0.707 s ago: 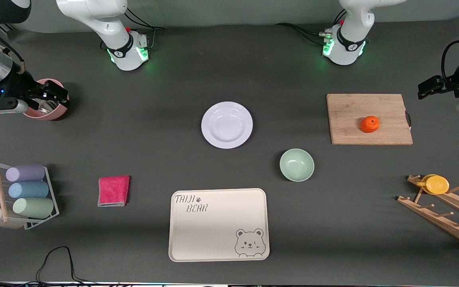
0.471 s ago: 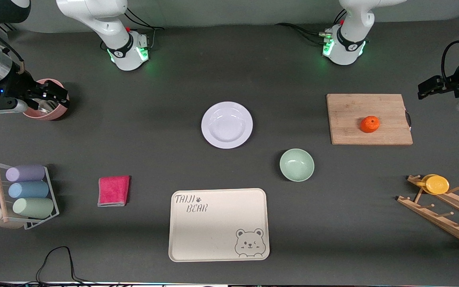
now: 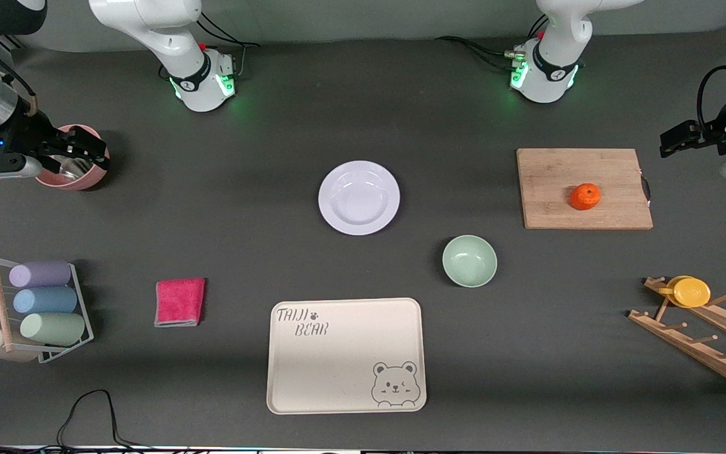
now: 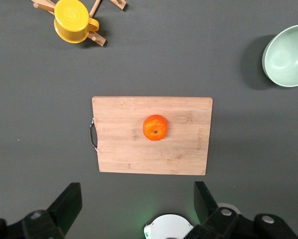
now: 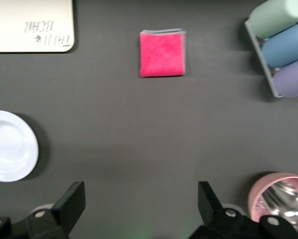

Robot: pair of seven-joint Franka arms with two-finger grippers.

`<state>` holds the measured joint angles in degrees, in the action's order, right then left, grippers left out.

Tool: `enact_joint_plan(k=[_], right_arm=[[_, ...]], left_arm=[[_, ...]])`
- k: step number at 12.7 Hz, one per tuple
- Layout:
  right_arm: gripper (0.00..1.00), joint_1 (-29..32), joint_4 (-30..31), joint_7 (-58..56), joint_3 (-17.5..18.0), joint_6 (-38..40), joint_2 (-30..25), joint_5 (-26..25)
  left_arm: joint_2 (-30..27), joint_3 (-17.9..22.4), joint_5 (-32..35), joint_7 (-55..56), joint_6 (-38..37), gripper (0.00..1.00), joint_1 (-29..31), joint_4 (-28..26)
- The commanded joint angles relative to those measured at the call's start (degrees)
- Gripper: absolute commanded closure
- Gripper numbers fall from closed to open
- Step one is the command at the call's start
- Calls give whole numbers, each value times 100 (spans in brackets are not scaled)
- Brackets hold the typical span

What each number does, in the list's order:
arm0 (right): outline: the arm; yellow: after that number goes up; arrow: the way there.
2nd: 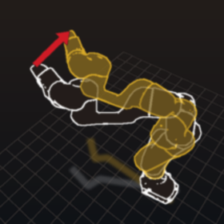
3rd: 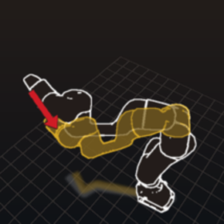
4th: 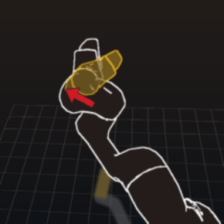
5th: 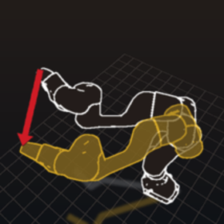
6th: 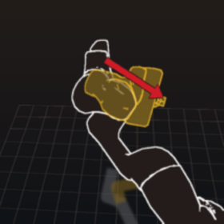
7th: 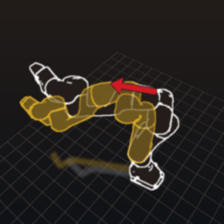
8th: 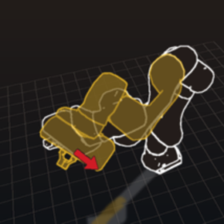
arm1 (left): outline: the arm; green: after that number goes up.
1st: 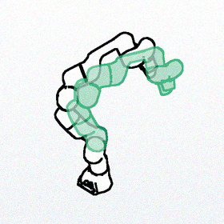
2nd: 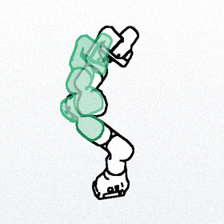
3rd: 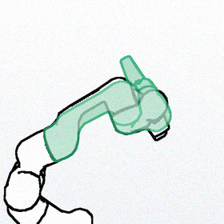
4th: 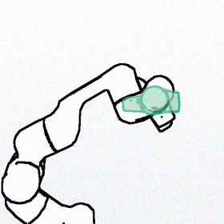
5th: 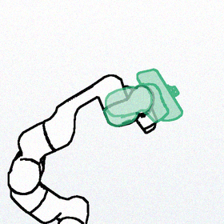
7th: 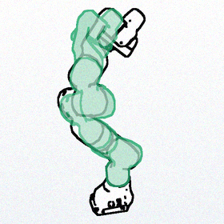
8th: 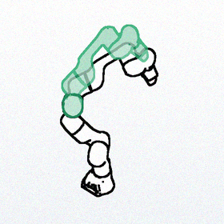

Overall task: Place orange and plate with both arms
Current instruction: 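Move the right gripper toward the white plate while the left gripper rises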

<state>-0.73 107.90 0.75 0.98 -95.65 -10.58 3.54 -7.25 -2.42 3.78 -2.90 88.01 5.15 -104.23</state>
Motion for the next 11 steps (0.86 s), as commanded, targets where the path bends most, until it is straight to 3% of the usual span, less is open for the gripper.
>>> enact_joint_plan(k=[1, 4, 7, 9, 11], right_arm=[[0, -50, -77, 12, -19, -76, 275, 470], [0, -68, -32, 12, 16, -252, 652, 1102], [0, -427, 203, 4, 60, -847, 952, 1727], [0, -455, 371, -84, 234, -1244, 1119, 2471], [0, -455, 660, -102, 559, -1822, 1181, 2931]], left_arm=[[13, -13, 88, -62, -240, 0, -23, 44], [-441, -22, 97, -35, -443, 0, -23, -498], [-1539, -22, 97, -26, -50, 0, 4, -1858], [-2129, 13, 97, -26, 478, 0, 21, -2800], [-2036, 22, 97, -35, 838, 0, 65, -3032]])
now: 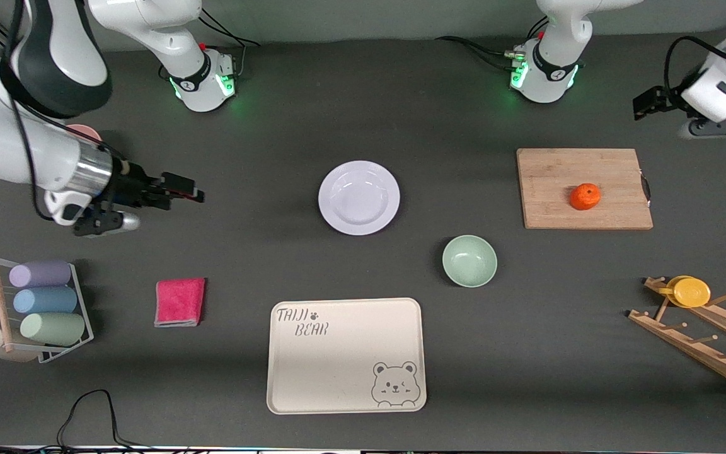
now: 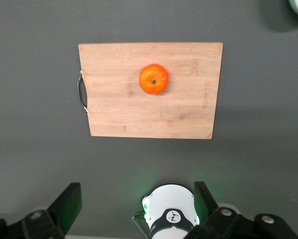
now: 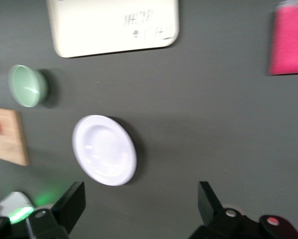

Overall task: Place orange and plate with both arms
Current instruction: 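Grip the white plate rim with the right gripper while the left grasps the orange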

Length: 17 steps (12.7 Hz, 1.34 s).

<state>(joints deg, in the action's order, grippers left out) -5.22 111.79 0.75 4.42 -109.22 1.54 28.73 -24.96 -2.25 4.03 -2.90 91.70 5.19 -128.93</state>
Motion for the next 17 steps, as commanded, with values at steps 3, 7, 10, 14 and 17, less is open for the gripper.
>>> enact_joint_plan(k=[3, 7, 10, 14, 17], right_arm=[[0, 4, 405, -723, 638, -1267, 521, 1446], [0, 39, 615, -2041, 647, -1313, 1110, 3143], [0, 13, 1133, -3351, 717, -1313, 1252, 4367], [0, 39, 1486, -4849, 753, -1103, 1829, 5367], [0, 13, 1486, -5628, 893, -1023, 2298, 5959]], left_arm=[[306, 14, 71, -53, 1523, 0, 307, -992], [1227, 23, 71, -53, 2991, 0, 360, -1495], [2177, 14, 19, 35, 3835, 0, 325, -1530], [2890, 5, 10, 140, 4347, 0, 272, -1565], [3014, 5, 19, 149, 4470, 0, 272, -1591]])
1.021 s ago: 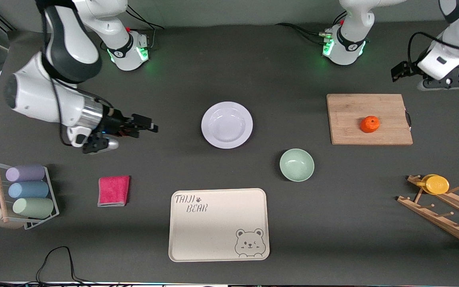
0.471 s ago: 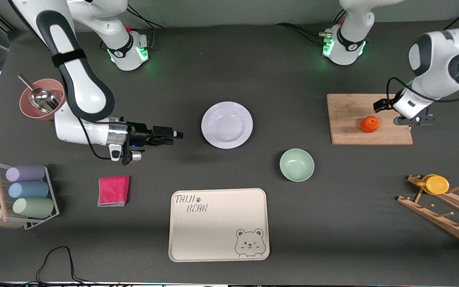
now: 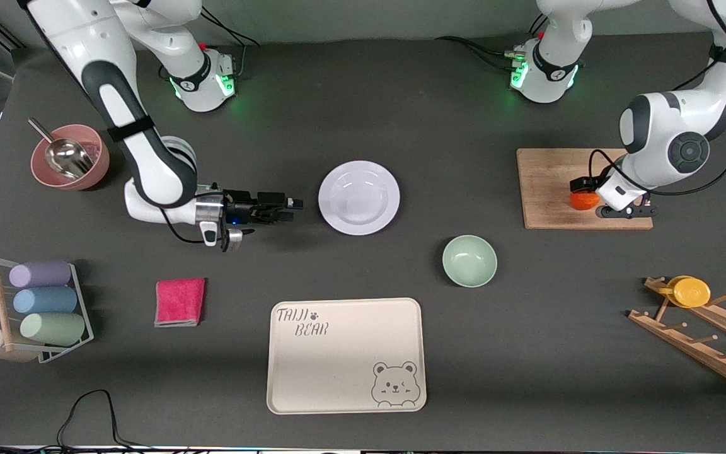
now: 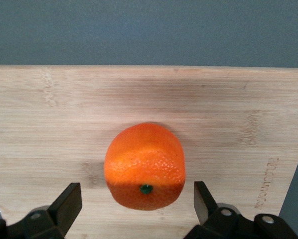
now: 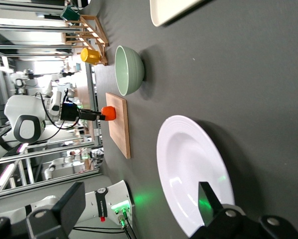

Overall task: Place orange and plate with both arms
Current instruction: 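Grip the white plate rim with the right gripper while the left grasps the orange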

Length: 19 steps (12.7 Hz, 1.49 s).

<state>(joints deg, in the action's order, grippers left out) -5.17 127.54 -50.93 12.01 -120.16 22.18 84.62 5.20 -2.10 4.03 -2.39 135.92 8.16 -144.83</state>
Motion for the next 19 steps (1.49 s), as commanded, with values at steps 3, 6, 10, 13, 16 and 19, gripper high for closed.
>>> enact_joint_plan(k=[3, 6, 10, 13, 16, 19], right_arm=[[0, 8, -63, -847, 143, 71, 524, 406], [0, 8, 104, -1162, 135, 80, 568, 407], [0, -1, 245, -1522, 135, 80, 682, 407], [0, -10, 271, -1727, 143, 71, 849, 415], [0, -19, 333, -1903, 143, 19, 955, 415], [0, -343, 280, -1912, 135, -95, 955, 1020]], left_arm=[[25, -10, 10, 107, 110, 0, -34, -2], [78, -10, 19, 98, 224, 77, -25, -2], [131, -10, 19, 98, 269, 100, -42, -2], [61, -27, 19, 98, 155, 100, -42, 25], [-307, -53, 10, 98, -598, 100, -43, 261], [-1018, -193, 10, 98, -1748, 100, -42, 673]])
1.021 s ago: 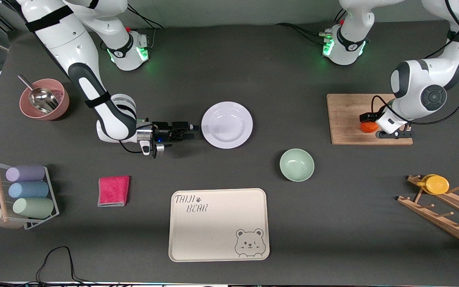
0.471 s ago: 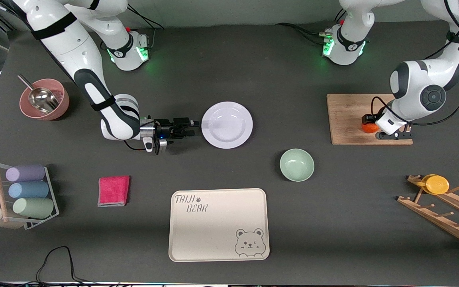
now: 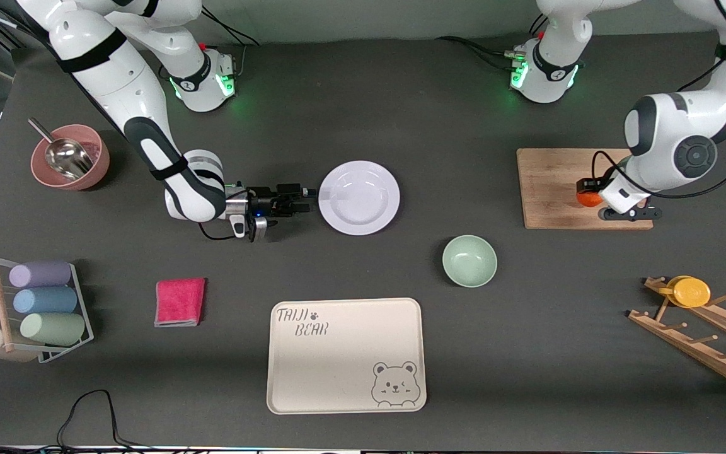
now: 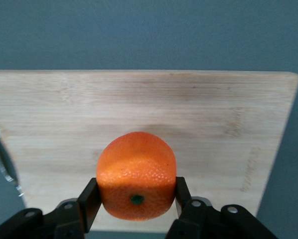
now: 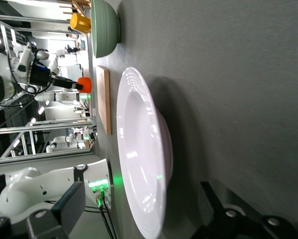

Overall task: Place orange and plate with both arms
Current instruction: 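Lift the orange off the cutting board with the left gripper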

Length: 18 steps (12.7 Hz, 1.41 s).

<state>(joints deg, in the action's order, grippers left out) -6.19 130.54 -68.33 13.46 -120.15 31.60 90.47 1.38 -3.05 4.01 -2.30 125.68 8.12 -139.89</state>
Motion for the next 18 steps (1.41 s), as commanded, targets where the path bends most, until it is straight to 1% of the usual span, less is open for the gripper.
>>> enact_joint_plan(k=[1, 2, 4, 6, 8, 10, 12, 14, 16, 17, 18], right_arm=[[0, -251, -28, -172, -1, -175, 13, 489], [0, -242, -37, -172, -1, -184, 13, 490], [0, -233, -63, -172, -1, -184, 22, 490], [0, -242, -81, -163, -1, -184, 30, 498], [0, -268, -125, -163, -1, -202, 48, 507], [0, -312, -125, -163, -1, -237, 65, 507], [0, -312, -169, -163, 8, -369, 136, 507], [0, -312, -178, -163, -1, -378, 162, 507], [0, -382, -195, -172, -1, -491, 162, 533], [0, -426, -248, -163, 8, -553, 162, 629], [0, -540, -248, -163, 8, -553, 162, 743]], left_arm=[[-813, -169, 12, 90, -1278, 100, -39, 503], [-884, -205, 12, 90, -1892, 100, -39, 924], [-867, -249, -5, 81, -3184, 100, -47, 2030], [-867, -284, -5, 20, -3987, 100, -39, 2814], [-823, -284, -14, -24, -4550, 100, -47, 3421], [-823, -293, -14, -33, -4649, 100, -48, 3608], [-823, -302, -40, -25, -4719, 100, -74, 3644], [-823, -407, -67, 54, -4729, 100, -109, 3653], [-806, -495, -434, 194, -4720, 100, -118, 3644], [-762, -582, -506, 465, -4685, 100, -126, 3644], [-736, -801, -524, 694, -4650, 100, -118, 3661]])
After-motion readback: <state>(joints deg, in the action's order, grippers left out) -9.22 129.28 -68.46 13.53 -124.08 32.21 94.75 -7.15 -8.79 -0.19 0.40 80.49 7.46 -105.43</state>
